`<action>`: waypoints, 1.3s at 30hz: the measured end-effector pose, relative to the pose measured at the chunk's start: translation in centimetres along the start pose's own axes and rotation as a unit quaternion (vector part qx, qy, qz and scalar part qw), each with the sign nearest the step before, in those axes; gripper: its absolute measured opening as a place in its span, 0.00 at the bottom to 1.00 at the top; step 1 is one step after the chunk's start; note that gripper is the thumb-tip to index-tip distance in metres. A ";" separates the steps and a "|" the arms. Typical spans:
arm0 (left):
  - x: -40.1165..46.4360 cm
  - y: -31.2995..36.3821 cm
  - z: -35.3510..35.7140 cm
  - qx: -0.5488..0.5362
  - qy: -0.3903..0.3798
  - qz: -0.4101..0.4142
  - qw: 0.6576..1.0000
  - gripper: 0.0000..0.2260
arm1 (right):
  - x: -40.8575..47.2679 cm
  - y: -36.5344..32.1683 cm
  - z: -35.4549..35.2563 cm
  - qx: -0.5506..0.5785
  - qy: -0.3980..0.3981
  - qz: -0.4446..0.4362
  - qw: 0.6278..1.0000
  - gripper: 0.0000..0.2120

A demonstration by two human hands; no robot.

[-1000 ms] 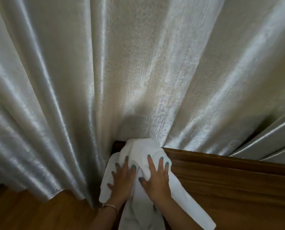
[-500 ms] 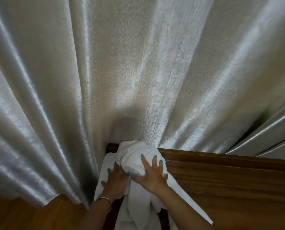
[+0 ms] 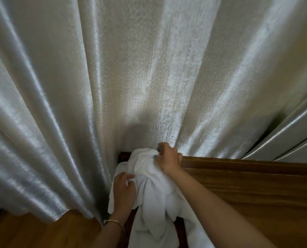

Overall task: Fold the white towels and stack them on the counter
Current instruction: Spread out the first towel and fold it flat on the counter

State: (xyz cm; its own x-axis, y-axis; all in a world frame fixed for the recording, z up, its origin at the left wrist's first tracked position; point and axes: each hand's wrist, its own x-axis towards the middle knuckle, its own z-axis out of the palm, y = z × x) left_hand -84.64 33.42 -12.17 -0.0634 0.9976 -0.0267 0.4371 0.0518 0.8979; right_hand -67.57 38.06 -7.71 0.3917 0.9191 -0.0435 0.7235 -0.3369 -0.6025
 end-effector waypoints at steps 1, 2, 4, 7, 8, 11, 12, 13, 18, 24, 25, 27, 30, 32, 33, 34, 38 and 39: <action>0.0 -0.1 -0.1 -0.003 0.004 0.000 1.000 0.10 | -0.1 -0.1 -0.2 -0.026 -0.008 -0.002 1.000 0.15; -0.1 0.2 -0.2 -0.008 0.006 -0.006 1.000 0.09 | -0.2 -0.2 -0.3 -0.049 -0.015 -0.005 0.999 0.13; 0.0 0.6 -0.4 -0.012 -0.001 -0.027 1.000 0.09 | -0.6 -0.2 -0.5 -0.094 -0.015 -0.018 0.995 0.11; 0.2 1.7 -0.1 -0.022 -0.024 -0.065 0.997 0.13 | -1.4 0.5 -1.2 -0.121 -0.109 -0.046 0.986 0.10; 0.4 2.1 0.0 -0.030 -0.035 -0.089 0.995 0.14 | -1.8 0.7 -1.4 -0.116 -0.164 -0.050 0.978 0.11; 1.2 2.7 0.4 -0.057 -0.039 -0.134 0.989 0.16 | -2.6 1.3 -1.2 -0.109 -0.179 -0.082 0.974 0.13; 1.5 2.9 0.5 -0.068 -0.034 -0.143 0.987 0.16 | -2.7 1.3 -1.0 -0.105 -0.147 -0.099 0.979 0.14; 2.0 2.6 0.7 -0.078 -0.026 -0.149 0.985 0.17 | -2.9 1.0 -0.8 -0.086 -0.122 -0.106 0.983 0.16; 3.1 3.2 0.6 -0.108 0.001 -0.186 0.977 0.20 | -2.6 -0.5 -2.3 0.041 -0.099 -0.082 0.991 0.17; 4.4 7.5 0.0 -0.172 -0.089 -0.093 0.977 0.15 | -4.2 -0.7 -7.9 0.221 0.002 -0.175 0.960 0.14; 4.5 8.4 0.0 -0.166 -0.122 -0.081 0.975 0.14 | -5.0 -0.4 -8.9 0.234 0.008 -0.187 0.954 0.15; 3.5 11.3 -0.3 -0.165 -0.162 -0.040 0.972 0.12 | -6.5 0.4 -10.8 0.258 -0.003 -0.180 0.949 0.13; 1.3 14.6 -0.7 -0.162 -0.186 0.055 0.968 0.10 | -8.5 1.3 -14.1 0.286 -0.049 -0.160 0.944 0.12; -0.2 16.6 -0.6 -0.145 -0.210 0.089 0.963 0.12 | -9.8 1.1 -16.3 0.306 -0.089 -0.163 0.934 0.23; -0.9 17.6 -0.3 -0.139 -0.222 0.098 0.960 0.12 | -10.4 0.8 -17.4 0.308 -0.117 -0.173 0.928 0.33; -2.0 18.8 -0.1 -0.135 -0.227 0.110 0.958 0.11 | -11.1 0.6 -18.5 0.303 -0.142 -0.189 0.923 0.42; -5.2 22.5 0.6 -0.084 -0.227 0.157 0.957 0.11 | -12.4 -0.6 -22.9 0.316 -0.210 -0.222 0.898 0.40; -6.4 23.4 0.8 -0.096 -0.235 0.162 0.954 0.14 | -13.1 -0.4 -24.5 0.352 -0.216 -0.207 0.887 0.34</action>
State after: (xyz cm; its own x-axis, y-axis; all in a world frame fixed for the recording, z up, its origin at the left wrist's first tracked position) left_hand -73.27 28.30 8.61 0.4750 0.8728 0.1118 0.1904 -0.2260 0.9553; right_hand -59.04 21.18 12.60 -0.1886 0.9780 0.0886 0.1606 0.1197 -0.9797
